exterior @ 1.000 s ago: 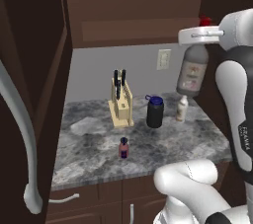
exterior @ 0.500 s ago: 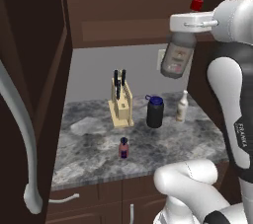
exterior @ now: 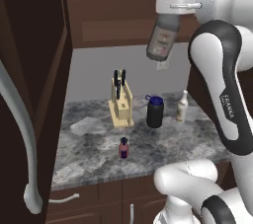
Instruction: Sort all alcoholic drinks to one cabinet, and non-alcoholic drinks to the other.
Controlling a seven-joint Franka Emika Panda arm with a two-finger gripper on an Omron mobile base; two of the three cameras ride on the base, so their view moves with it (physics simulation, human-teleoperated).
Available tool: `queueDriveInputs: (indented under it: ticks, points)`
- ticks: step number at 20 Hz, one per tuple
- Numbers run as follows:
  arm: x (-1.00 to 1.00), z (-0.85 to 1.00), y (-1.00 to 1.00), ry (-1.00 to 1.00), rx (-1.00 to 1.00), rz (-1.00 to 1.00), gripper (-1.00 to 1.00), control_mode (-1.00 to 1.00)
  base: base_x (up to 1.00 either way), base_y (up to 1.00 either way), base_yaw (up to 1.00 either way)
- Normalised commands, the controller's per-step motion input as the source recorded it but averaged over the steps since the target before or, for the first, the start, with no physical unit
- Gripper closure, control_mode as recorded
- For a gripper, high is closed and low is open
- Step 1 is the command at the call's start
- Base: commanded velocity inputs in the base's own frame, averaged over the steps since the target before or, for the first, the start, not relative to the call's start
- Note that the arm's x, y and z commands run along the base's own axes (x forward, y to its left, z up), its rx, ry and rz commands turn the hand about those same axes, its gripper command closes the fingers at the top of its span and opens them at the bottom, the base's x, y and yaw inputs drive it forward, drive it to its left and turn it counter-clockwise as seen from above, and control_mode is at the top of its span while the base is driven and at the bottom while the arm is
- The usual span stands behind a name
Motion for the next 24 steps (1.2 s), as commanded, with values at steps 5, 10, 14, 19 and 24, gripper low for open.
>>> queueDriveInputs:
  ticks: [5,10,14,19,24]
  points:
    - [0.41,0.05,0.19,-0.02,0.00,0.08,1.00,-1.00,0.00,0.00,0.00]
    - [0.28,0.14,0.19,-0.07,0.00,0.06,1.00,-1.00,0.00,0.00,0.00]
    - [0.27,0.19,0.20,-0.07,0.00,0.03,1.00,-1.00,0.00,0.00,0.00]
    - [0.30,0.07,0.16,-0.03,0.00,0.01,1.00,-1.00,0.00,0.00,0.00]
    - [0.30,0.00,0.03,0.00,-0.01,0.00,1.00,-1.00,0.00,0.00,0.00]
